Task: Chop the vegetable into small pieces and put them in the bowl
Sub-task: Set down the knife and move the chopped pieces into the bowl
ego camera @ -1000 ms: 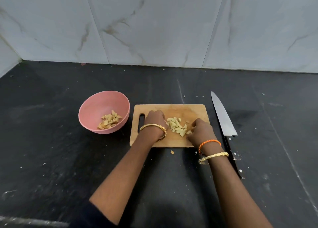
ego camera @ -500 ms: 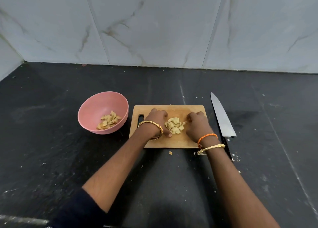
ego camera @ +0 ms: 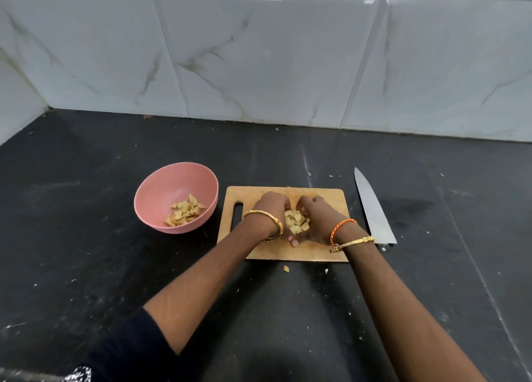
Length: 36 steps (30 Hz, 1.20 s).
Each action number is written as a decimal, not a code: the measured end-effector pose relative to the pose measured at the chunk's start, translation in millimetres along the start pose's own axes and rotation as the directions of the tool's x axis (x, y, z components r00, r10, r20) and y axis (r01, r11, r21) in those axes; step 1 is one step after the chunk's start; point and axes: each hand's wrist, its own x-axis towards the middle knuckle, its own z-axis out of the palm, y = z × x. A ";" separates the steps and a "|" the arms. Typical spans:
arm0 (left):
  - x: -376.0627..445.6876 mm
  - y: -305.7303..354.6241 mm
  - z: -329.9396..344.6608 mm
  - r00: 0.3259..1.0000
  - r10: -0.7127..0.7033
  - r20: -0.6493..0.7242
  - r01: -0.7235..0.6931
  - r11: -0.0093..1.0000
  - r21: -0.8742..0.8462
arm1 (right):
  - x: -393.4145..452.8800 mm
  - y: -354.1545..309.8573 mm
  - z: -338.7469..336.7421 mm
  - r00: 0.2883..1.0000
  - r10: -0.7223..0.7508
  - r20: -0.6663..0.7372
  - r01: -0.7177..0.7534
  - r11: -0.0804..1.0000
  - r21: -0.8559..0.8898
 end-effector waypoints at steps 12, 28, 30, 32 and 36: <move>6.4 -2.5 -1.7 0.999 0.038 0.024 -0.037 0.998 -0.046 | 1.5 -5.9 -7.1 0.999 0.009 -0.052 -0.007 0.999 0.036; 8.9 -3.1 -20.2 0.987 0.000 0.158 0.031 0.981 -0.192 | 0.7 -9.8 -6.5 0.992 0.067 -0.111 -0.046 0.983 0.176; 8.9 -3.8 -22.0 0.988 0.000 0.153 0.030 0.981 -0.191 | 0.7 -10.7 -6.1 0.990 0.067 -0.125 -0.041 0.979 0.200; 8.5 -4.7 -22.4 0.990 -0.011 0.138 0.039 0.978 -0.207 | 1.2 -11.7 -6.7 0.990 0.076 -0.123 -0.046 0.973 0.226; 8.1 -5.4 -22.9 0.991 -0.031 0.128 0.062 0.968 -0.243 | 1.8 -15.2 -10.8 0.991 0.096 -0.095 -0.071 0.969 0.237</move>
